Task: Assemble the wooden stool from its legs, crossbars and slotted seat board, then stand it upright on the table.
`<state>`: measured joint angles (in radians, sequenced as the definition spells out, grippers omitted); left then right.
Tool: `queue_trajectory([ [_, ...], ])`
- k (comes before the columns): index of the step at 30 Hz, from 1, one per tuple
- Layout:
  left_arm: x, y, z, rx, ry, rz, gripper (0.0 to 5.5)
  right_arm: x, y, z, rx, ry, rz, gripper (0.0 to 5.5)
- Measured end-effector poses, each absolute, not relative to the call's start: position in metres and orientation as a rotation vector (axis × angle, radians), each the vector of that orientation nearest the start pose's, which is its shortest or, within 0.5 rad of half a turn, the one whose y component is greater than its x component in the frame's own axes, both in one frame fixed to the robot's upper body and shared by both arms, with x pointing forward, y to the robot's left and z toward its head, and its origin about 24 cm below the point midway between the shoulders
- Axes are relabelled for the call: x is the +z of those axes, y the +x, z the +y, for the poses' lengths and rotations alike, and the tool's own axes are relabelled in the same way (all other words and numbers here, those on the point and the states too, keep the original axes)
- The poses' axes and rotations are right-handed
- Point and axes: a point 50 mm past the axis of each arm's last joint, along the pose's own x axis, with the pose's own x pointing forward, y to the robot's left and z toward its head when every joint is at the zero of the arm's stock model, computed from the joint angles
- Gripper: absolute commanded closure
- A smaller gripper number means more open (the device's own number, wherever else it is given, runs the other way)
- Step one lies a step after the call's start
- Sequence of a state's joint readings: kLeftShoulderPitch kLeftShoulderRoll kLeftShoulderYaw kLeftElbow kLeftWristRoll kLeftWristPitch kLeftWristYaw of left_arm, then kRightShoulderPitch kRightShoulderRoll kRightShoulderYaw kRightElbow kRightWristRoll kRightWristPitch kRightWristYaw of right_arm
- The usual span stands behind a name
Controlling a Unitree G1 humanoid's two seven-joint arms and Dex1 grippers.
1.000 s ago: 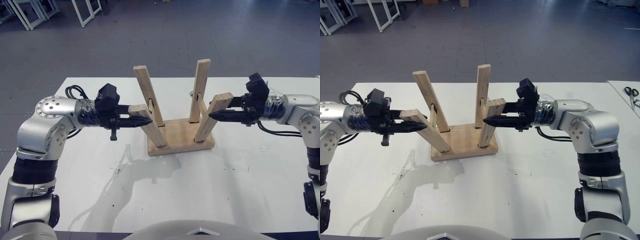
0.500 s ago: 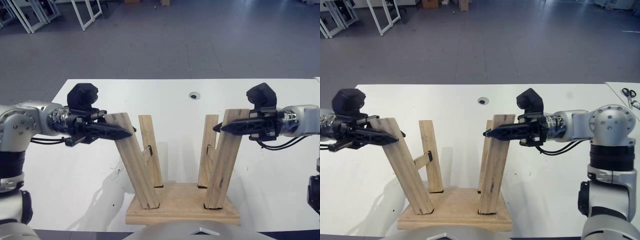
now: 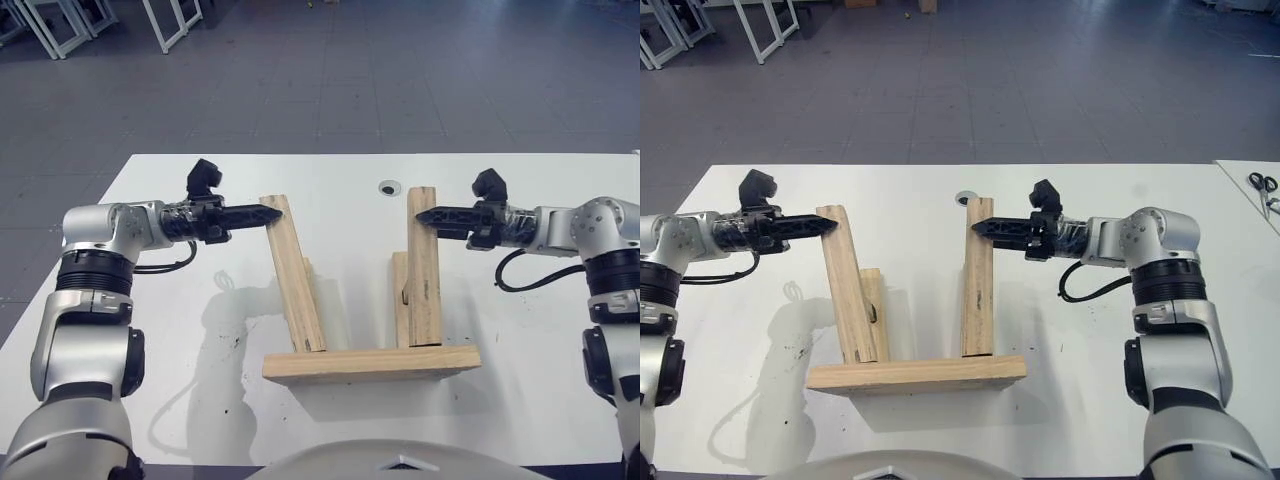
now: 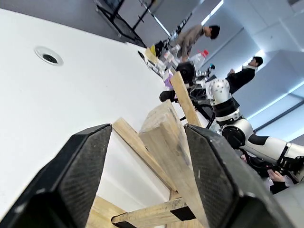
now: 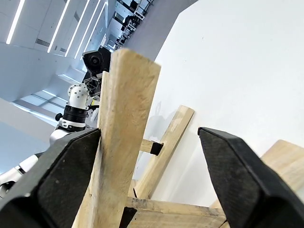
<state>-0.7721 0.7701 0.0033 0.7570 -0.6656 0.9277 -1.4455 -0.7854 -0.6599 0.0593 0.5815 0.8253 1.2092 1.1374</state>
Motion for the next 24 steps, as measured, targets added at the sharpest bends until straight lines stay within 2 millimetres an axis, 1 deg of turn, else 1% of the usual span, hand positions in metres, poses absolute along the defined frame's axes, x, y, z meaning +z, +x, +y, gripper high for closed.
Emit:
queue_trajectory([
  [2, 0.158, 0.318, 0.276, -1.079, -0.698, 0.391, 2.64, 0.141, 0.318, -0.219, 1.067, 0.721, 0.695, 1.75],
  [3, 0.161, 0.318, 0.279, -1.069, -0.692, 0.359, 2.64, 0.141, 0.316, -0.225, 1.050, 0.718, 0.684, 1.75],
  [4, 0.164, 0.317, 0.285, -1.045, -0.672, 0.325, 2.64, 0.140, 0.312, -0.232, 1.034, 0.704, 0.671, 1.75],
  [5, 0.167, 0.312, 0.293, -1.025, -0.611, 0.305, 2.64, 0.141, 0.306, -0.238, 1.028, 0.676, 0.657, 1.75],
  [6, 0.167, 0.304, 0.300, -0.998, -0.508, 0.300, 2.44, 0.144, 0.297, -0.244, 1.030, 0.626, 0.647, 1.71],
  [7, 0.161, 0.294, 0.307, -0.970, -0.446, 0.321, 2.31, 0.145, 0.290, -0.250, 1.026, 0.578, 0.640, 1.71],
  [8, 0.152, 0.279, 0.311, -0.955, -0.354, 0.357, 2.14, 0.148, 0.279, -0.255, 1.034, 0.470, 0.627, 1.54],
  [9, 0.148, 0.270, 0.310, -0.960, -0.300, 0.374, 1.94, 0.147, 0.273, -0.257, 1.037, 0.394, 0.628, 1.38],
  [10, 0.137, 0.251, 0.308, -0.975, -0.226, 0.408, 1.75, 0.140, 0.259, -0.263, 1.025, 0.267, 0.659, 1.15],
  [11, 0.128, 0.233, 0.305, -0.988, -0.181, 0.446, 1.64, 0.131, 0.246, -0.268, 1.017, 0.178, 0.698, 1.03],
  [12, 0.121, 0.220, 0.303, -1.002, -0.142, 0.479, 1.60, 0.124, 0.235, -0.270, 1.021, 0.123, 0.735, 0.98],
  [13, 0.113, 0.201, 0.298, -1.025, -0.083, 0.521, 1.60, 0.113, 0.217, -0.269, 1.045, 0.043, 0.784, 0.98],
  [14, 0.110, 0.189, 0.294, -1.046, -0.039, 0.549, 1.60, 0.105, 0.204, -0.267, 1.074, -0.011, 0.818, 0.98],
  [15, 0.105, 0.168, 0.285, -1.106, 0.058, 0.589, 1.60, 0.096, 0.180, -0.261, 1.149, -0.132, 0.868, 0.98],
  [17, 0.110, 0.147, 0.269, -1.231, 0.238, 0.614, 1.60, 0.095, 0.154, -0.249, 1.292, -0.304, 0.899, 0.98],
  [18, 0.116, 0.141, 0.259, -1.292, 0.326, 0.591, 1.60, 0.097, 0.149, -0.242, 1.342, -0.357, 0.875, 0.98],
  [19, 0.116, 0.138, 0.253, -1.322, 0.354, 0.583, 1.60, 0.099, 0.149, -0.239, 1.355, -0.376, 0.855, 0.98],
  [21, 0.115, 0.134, 0.237, -1.362, 0.378, 0.533, 1.60, 0.104, 0.152, -0.230, 1.365, -0.412, 0.791, 0.98],
  [23, 0.110, 0.135, 0.226, -1.354, 0.401, 0.480, 1.60, 0.106, 0.157, -0.222, 1.365, -0.427, 0.735, 0.98],
  [24, 0.107, 0.136, 0.219, -1.348, 0.403, 0.452, 1.60, 0.106, 0.159, -0.214, 1.369, -0.420, 0.694, 0.98],
])
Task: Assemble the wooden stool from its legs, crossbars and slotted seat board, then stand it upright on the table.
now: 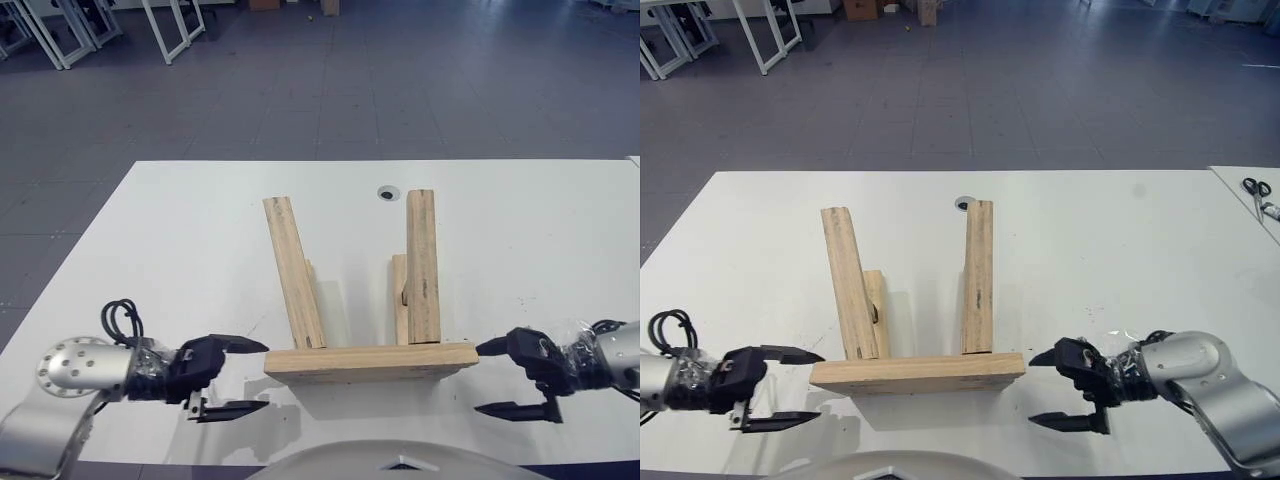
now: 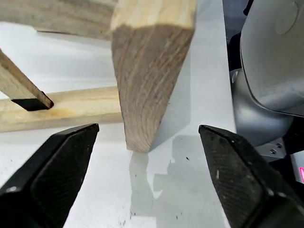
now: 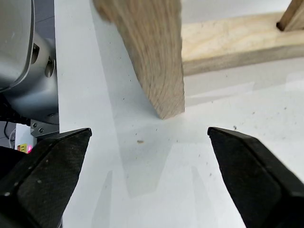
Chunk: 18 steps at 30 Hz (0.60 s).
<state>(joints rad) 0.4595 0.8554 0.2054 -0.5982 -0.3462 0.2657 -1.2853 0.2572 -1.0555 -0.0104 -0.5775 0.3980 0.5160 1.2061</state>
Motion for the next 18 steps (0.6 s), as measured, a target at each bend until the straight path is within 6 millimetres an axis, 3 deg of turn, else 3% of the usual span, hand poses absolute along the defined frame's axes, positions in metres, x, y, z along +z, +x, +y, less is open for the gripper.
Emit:
queue_trajectory([
  [5, 0.098, 0.145, 0.199, -1.363, 0.409, 0.385, 1.57, 0.103, 0.164, -0.190, 1.397, -0.397, 0.617, 1.18],
  [8, 0.096, 0.148, 0.188, -1.389, 0.389, 0.349, 2.03, 0.104, 0.168, -0.176, 1.416, -0.349, 0.577, 1.60],
  [13, 0.099, 0.153, 0.189, -1.389, 0.228, 0.371, 2.77, 0.105, 0.169, -0.174, 1.409, -0.247, 0.616, 2.45],
  [18, 0.110, 0.166, 0.194, -1.365, 0.090, 0.410, 3.60, 0.123, 0.178, -0.173, 1.421, -0.118, 0.641, 3.43],
])
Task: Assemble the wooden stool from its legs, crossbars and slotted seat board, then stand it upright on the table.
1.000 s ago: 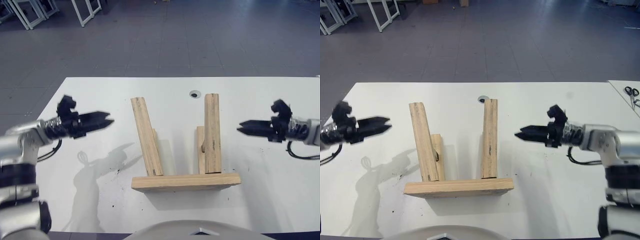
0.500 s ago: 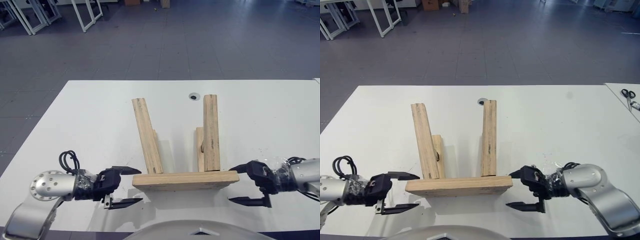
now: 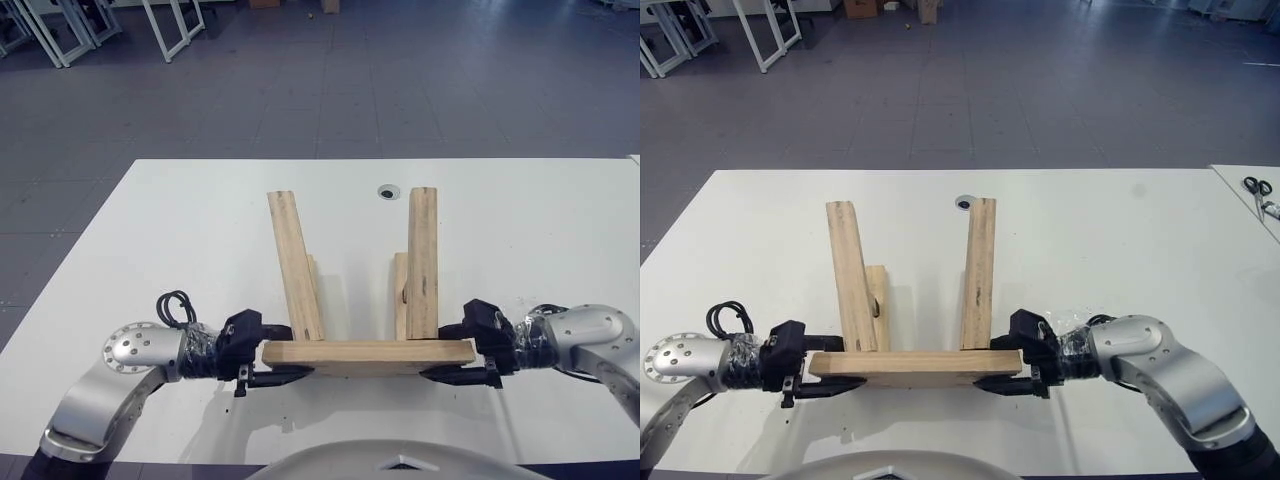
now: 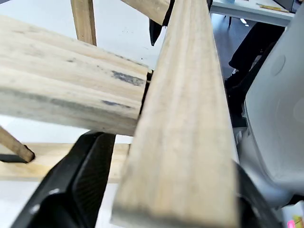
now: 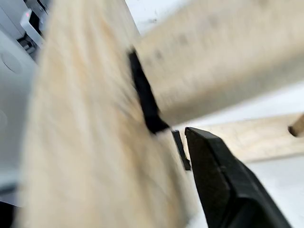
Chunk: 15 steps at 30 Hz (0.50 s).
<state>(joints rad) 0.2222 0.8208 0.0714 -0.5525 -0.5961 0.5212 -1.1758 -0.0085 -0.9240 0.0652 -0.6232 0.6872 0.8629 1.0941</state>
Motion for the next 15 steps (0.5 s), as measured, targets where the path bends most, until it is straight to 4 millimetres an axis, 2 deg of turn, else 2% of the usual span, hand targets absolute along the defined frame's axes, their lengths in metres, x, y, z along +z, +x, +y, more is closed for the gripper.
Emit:
queue_trajectory([
  [5, 0.140, 0.177, 0.200, -1.370, -0.092, 0.460, 3.66, 0.156, 0.193, -0.172, 1.415, 0.023, 0.657, 3.50],
  [13, 0.183, 0.187, 0.208, -1.323, -0.349, 0.525, 3.67, 0.200, 0.205, -0.173, 1.403, 0.255, 0.691, 3.50],
  [15, 0.194, 0.188, 0.209, -1.306, -0.460, 0.558, 3.67, 0.212, 0.209, -0.173, 1.408, 0.359, 0.737, 3.50],
])
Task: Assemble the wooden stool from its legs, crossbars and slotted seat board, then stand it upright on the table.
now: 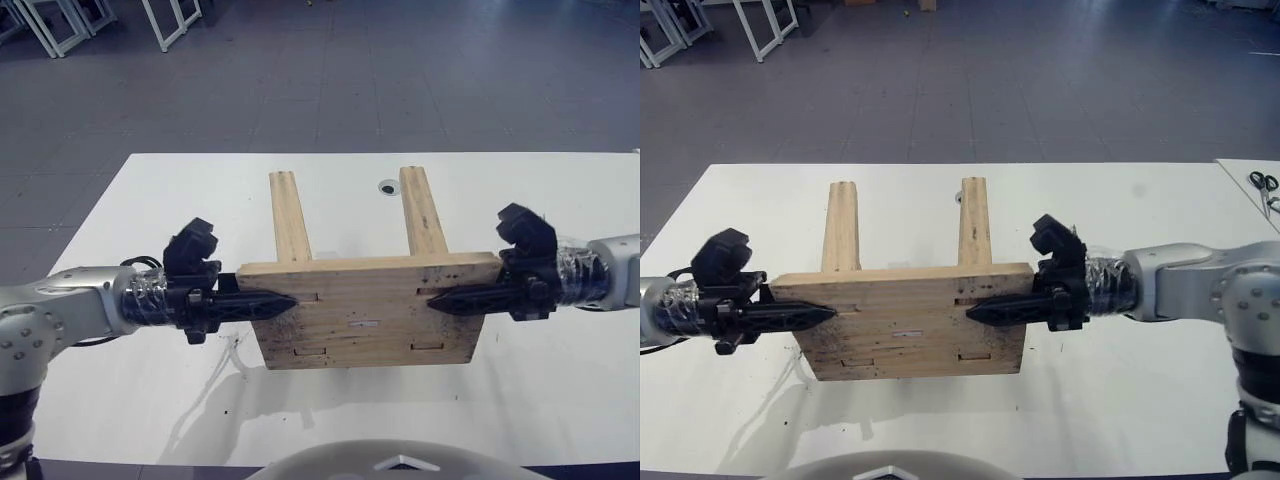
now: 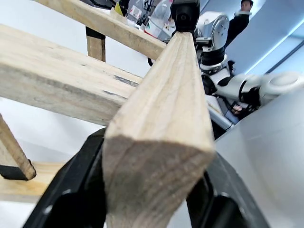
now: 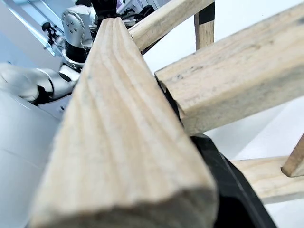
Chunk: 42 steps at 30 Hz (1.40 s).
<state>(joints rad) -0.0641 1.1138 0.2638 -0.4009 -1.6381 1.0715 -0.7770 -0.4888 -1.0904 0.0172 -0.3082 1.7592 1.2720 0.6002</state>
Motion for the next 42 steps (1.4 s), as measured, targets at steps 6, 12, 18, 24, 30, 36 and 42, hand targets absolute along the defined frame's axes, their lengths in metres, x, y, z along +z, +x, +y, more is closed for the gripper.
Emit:
queue_trajectory([
  [6, 0.215, 0.217, 0.203, -1.372, -0.728, 0.603, 3.67, 0.239, 0.249, -0.177, 1.534, 0.701, 0.992, 3.50],
  [12, 0.203, 0.265, 0.219, -1.202, -0.976, 0.708, 3.67, 0.218, 0.287, -0.175, 1.384, 1.007, 1.138, 3.50],
  [18, 0.169, 0.287, 0.218, -1.054, -1.177, 0.912, 2.65, 0.184, 0.309, -0.178, 1.164, 1.189, 1.162, 3.08],
  [24, 0.170, 0.300, 0.235, -0.922, -1.260, 0.837, 1.73, 0.175, 0.319, -0.192, 1.027, 1.268, 1.083, 1.78],
  [30, 0.192, 0.301, 0.259, -0.874, -1.187, 0.623, 1.73, 0.185, 0.318, -0.230, 0.934, 1.320, 0.911, 1.05],
  [36, 0.146, 0.321, 0.276, -0.255, -0.618, 0.355, 1.73, 0.153, 0.341, -0.241, 0.617, 0.935, 0.524, 1.05],
  [42, 0.114, 0.306, 0.238, 0.003, -0.089, 0.144, 1.73, 0.082, 0.306, -0.208, 0.165, 0.190, 0.324, 1.05],
])
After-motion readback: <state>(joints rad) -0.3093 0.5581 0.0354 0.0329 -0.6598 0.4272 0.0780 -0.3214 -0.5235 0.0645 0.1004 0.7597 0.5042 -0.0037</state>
